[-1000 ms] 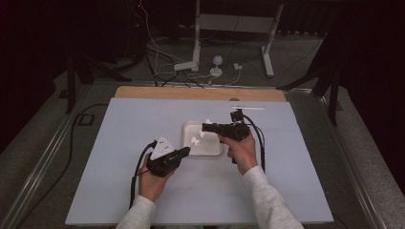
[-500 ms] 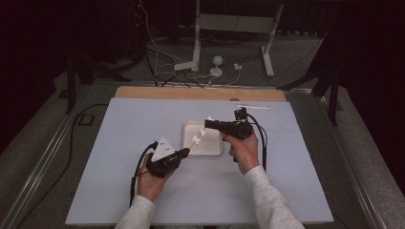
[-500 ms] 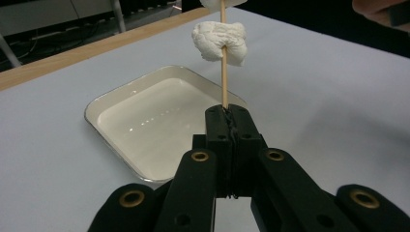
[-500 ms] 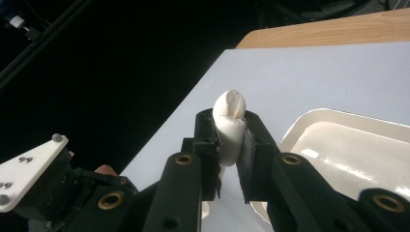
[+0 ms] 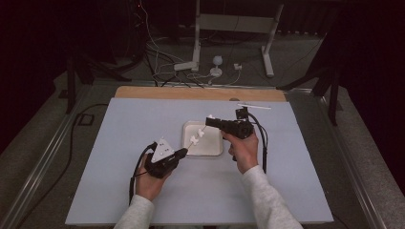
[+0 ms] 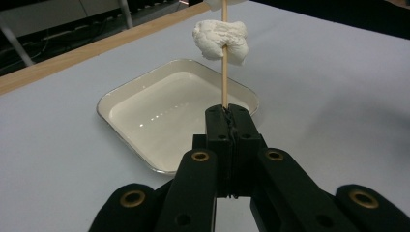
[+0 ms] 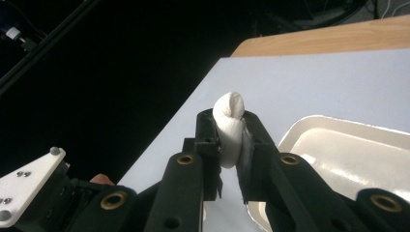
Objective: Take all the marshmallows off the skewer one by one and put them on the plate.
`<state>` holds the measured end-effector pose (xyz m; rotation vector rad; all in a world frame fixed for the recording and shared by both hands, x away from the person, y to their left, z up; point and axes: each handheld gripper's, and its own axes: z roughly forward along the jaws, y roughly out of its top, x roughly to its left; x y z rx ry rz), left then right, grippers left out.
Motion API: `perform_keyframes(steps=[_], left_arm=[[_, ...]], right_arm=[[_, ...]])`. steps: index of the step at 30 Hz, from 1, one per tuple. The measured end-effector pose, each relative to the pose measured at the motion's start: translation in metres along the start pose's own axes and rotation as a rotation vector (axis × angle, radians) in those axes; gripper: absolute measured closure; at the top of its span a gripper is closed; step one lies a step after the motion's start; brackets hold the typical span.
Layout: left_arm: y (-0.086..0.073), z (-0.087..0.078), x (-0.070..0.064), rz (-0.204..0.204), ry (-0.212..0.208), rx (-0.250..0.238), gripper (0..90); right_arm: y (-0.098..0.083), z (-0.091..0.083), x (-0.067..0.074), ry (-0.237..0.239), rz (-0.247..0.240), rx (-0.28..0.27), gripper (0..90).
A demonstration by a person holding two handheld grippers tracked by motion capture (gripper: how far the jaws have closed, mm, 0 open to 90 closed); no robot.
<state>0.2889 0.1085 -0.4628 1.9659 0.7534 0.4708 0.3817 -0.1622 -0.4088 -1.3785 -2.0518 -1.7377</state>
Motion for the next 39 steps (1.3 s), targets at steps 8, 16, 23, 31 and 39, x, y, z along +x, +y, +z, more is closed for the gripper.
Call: perform_keyframes(steps=[8,16,23,31,39], left_arm=[[-0.006,-0.002,0.010,-0.062,0.014,0.011,90.0],[-0.003,-0.005,0.011,-0.078,0.033,-0.002,90.0],[-0.005,-0.006,0.014,-0.099,0.040,-0.004,90.0],[-0.006,-0.003,0.014,-0.105,0.037,0.004,90.0],[-0.006,-0.003,0.015,-0.107,0.036,0.008,90.0]], right_arm=[[0.018,-0.028,-0.006,-0.044,-0.024,-0.079,81.3],[0.003,-0.009,-0.007,-0.144,-0.134,0.026,79.4],[-0.015,0.009,-0.017,-0.218,-0.171,0.115,78.7],[-0.035,0.026,-0.033,-0.280,-0.170,0.210,77.2],[-0.045,0.035,-0.044,-0.314,-0.135,0.265,47.3]])
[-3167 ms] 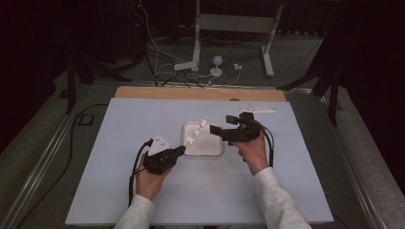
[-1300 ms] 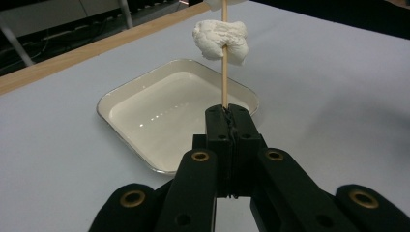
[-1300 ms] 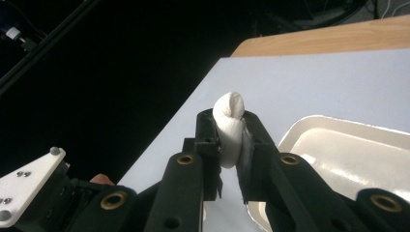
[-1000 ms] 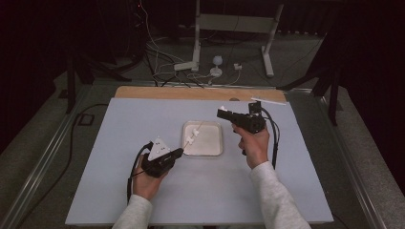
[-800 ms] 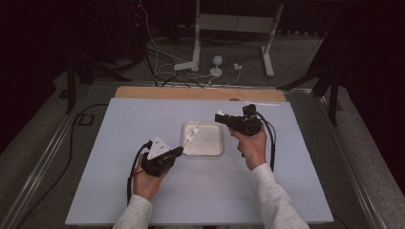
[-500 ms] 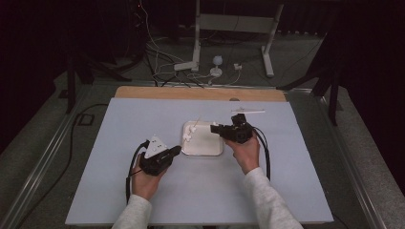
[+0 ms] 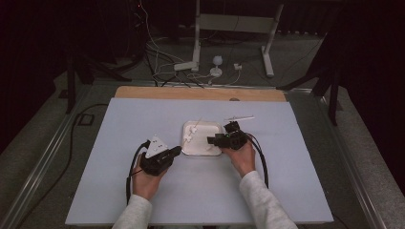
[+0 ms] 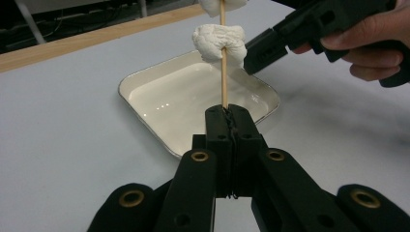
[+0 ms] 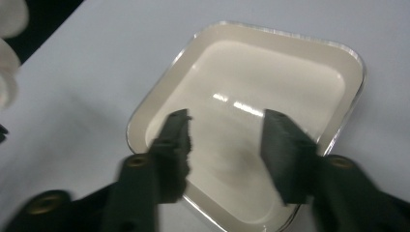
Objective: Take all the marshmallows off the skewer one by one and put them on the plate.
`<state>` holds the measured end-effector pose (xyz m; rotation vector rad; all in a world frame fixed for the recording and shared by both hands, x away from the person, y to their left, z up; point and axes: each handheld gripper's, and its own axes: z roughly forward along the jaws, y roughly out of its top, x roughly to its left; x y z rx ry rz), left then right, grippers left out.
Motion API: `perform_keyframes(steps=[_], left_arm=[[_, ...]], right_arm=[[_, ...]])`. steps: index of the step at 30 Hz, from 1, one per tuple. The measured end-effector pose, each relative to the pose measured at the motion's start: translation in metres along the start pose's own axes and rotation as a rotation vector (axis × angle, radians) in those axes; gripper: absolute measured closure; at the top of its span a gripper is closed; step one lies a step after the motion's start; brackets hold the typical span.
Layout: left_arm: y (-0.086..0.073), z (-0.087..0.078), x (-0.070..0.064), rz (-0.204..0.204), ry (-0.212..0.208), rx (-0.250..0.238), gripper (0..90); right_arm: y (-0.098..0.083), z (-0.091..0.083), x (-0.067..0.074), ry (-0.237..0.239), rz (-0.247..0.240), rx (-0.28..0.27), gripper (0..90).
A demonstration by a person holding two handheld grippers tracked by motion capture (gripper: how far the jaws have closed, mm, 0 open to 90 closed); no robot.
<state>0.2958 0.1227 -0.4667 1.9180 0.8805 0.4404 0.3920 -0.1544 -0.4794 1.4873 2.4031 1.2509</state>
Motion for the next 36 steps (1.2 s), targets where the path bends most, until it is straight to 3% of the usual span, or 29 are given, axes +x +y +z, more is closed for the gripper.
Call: perform_keyframes(steps=[2,9,14,23,36], left_arm=[[0.000,0.000,0.000,-0.003,0.001,0.000,90.0],[-0.001,0.001,0.000,-0.003,0.004,0.005,90.0],[-0.001,0.002,0.000,-0.002,0.004,0.007,90.0],[-0.001,0.002,-0.001,-0.002,0.005,0.006,90.0],[0.001,0.003,-0.007,0.006,-0.010,-0.012,90.0]], right_arm=[[-0.002,0.001,-0.001,-0.004,0.007,0.001,38.9],[0.002,-0.010,0.005,0.063,0.010,-0.039,28.3],[0.005,-0.021,0.009,0.130,0.017,-0.081,26.9],[0.015,-0.033,0.025,0.204,-0.005,-0.115,26.4],[0.026,-0.028,0.046,0.278,0.000,-0.118,26.3]])
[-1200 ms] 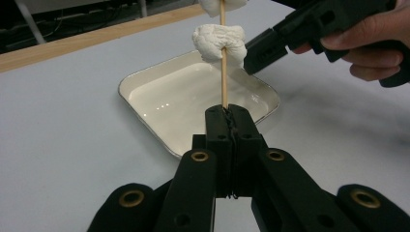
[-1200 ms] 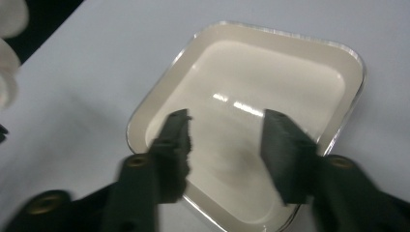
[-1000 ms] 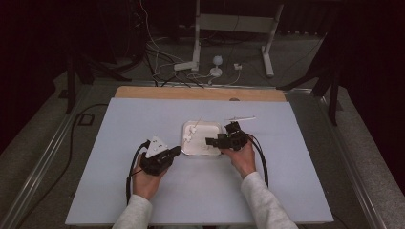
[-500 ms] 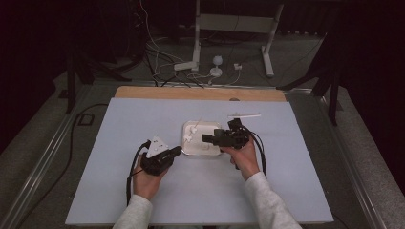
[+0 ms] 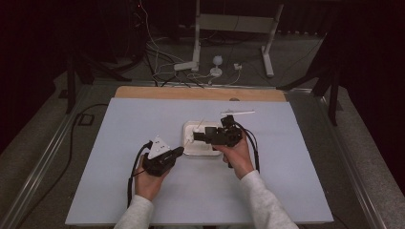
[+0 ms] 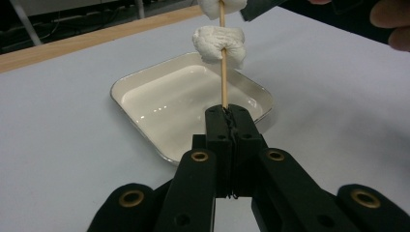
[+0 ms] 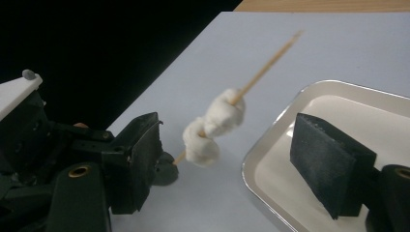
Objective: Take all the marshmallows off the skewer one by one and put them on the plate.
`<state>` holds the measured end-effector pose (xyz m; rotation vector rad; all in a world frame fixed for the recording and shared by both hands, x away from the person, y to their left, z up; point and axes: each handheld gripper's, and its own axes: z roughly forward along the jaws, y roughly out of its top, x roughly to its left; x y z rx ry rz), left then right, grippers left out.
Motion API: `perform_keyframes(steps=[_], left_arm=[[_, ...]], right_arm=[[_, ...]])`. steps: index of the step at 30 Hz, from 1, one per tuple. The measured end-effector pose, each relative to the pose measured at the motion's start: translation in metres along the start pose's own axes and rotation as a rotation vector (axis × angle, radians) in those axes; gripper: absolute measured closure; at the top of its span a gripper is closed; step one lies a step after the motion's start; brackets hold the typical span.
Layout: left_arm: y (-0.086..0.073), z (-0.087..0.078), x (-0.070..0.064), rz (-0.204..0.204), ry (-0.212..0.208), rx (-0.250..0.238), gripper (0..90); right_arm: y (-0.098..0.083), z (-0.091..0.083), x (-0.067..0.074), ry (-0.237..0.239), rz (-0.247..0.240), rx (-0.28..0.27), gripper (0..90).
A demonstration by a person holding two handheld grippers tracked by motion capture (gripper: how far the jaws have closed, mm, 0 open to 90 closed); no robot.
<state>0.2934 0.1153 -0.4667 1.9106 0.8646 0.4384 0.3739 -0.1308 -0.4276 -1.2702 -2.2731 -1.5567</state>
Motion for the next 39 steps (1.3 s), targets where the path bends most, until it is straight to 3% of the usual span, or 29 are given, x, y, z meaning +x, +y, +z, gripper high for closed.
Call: perform_keyframes(steps=[4,12,17,25,35,39], left_arm=[[0.001,0.000,-0.002,0.002,-0.002,-0.006,90.0],[0.001,-0.001,-0.002,0.003,0.000,-0.018,90.0],[0.001,-0.001,-0.003,0.010,-0.004,-0.026,90.0],[0.001,0.000,-0.004,0.021,-0.009,-0.021,90.0],[0.000,0.000,-0.003,0.038,-0.004,-0.017,90.0],[-0.002,0.001,-0.003,0.045,-0.007,-0.009,90.0]], right_arm=[[0.000,0.005,0.002,0.019,0.006,0.002,31.9],[-0.001,0.009,-0.001,0.075,0.050,-0.002,58.1],[-0.002,0.011,-0.003,0.093,0.085,0.004,57.7],[-0.003,0.013,-0.004,0.140,0.113,-0.018,73.1],[-0.001,0.009,-0.001,0.123,0.103,-0.050,78.4],[0.002,0.000,-0.004,0.117,0.119,-0.094,79.0]])
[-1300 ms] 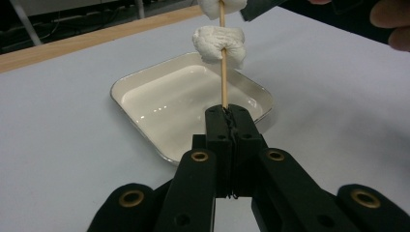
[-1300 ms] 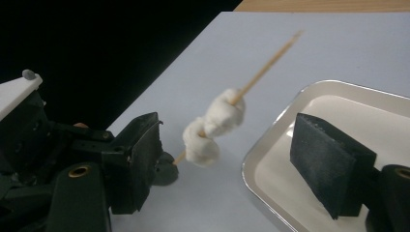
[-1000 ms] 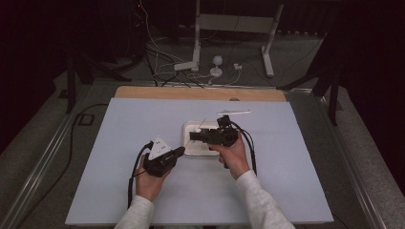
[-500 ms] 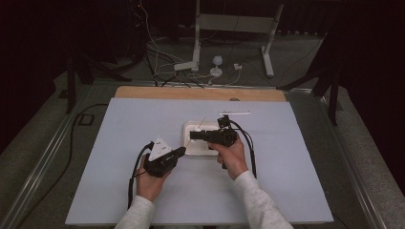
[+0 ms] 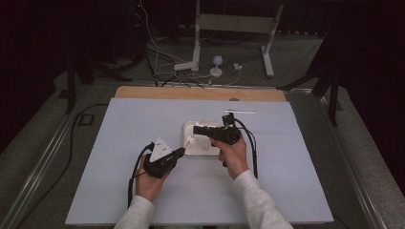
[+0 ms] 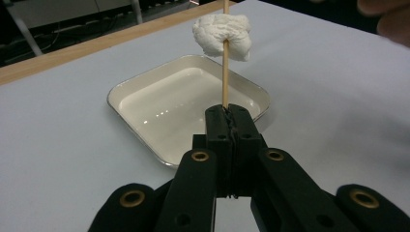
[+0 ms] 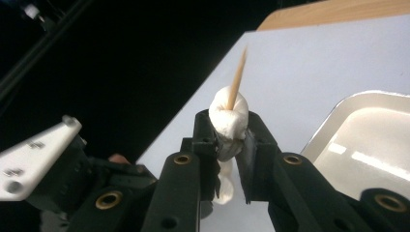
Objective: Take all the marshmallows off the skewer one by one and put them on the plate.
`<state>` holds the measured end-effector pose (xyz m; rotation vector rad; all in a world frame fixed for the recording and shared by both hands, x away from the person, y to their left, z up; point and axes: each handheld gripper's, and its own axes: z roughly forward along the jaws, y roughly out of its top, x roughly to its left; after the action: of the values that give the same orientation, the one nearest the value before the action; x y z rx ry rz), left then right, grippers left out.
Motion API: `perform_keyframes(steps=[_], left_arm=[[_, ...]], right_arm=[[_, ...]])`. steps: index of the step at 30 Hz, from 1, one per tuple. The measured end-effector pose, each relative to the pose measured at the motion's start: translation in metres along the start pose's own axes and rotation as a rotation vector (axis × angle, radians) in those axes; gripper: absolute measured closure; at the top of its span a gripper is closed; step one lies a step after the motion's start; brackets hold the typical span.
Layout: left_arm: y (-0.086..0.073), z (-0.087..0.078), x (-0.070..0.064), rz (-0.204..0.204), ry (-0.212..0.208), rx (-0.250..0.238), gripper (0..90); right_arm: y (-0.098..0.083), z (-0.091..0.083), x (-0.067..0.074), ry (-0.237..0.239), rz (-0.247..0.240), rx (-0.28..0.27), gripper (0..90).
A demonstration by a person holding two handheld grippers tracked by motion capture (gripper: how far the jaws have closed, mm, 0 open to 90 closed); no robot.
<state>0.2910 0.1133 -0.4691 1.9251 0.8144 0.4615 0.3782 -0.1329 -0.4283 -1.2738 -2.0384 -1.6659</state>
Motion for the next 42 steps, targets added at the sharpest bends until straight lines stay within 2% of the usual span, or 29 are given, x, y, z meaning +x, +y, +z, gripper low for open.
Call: perform_keyframes(steps=[7,9,11,13,14,16,19,29,37,42], left_arm=[[0.000,0.000,-0.002,0.033,-0.002,0.009,90.0],[-0.003,0.002,-0.001,0.046,0.015,0.032,90.0],[-0.010,0.005,0.003,0.034,0.033,0.069,90.0],[-0.013,0.004,0.009,0.001,0.032,0.069,90.0],[-0.012,0.003,0.011,-0.006,0.035,0.061,90.0],[-0.010,0.000,0.012,-0.023,0.039,0.044,90.0],[-0.009,0.000,0.011,-0.020,0.047,0.044,90.0],[-0.010,0.002,0.013,-0.037,0.055,0.050,90.0],[-0.010,0.001,0.013,-0.046,0.055,0.047,90.0],[-0.010,0.002,0.013,-0.050,0.053,0.048,90.0]], right_arm=[[0.008,-0.013,-0.002,-0.027,-0.013,-0.038,79.2],[0.010,-0.017,-0.001,-0.032,-0.019,-0.050,79.5],[0.016,-0.026,-0.002,-0.029,-0.011,-0.108,80.1],[0.023,-0.038,-0.002,-0.043,-0.029,-0.142,80.0],[0.026,-0.042,-0.001,-0.052,-0.043,-0.137,80.0],[0.029,-0.049,0.001,-0.113,-0.090,-0.117,79.8],[0.028,-0.053,-0.001,-0.160,-0.124,-0.094,79.4],[0.011,-0.042,-0.018,-0.259,-0.160,-0.003,78.0],[-0.009,-0.023,-0.034,-0.326,-0.160,0.109,77.4],[-0.019,-0.012,-0.039,-0.353,-0.172,0.180,76.3]])
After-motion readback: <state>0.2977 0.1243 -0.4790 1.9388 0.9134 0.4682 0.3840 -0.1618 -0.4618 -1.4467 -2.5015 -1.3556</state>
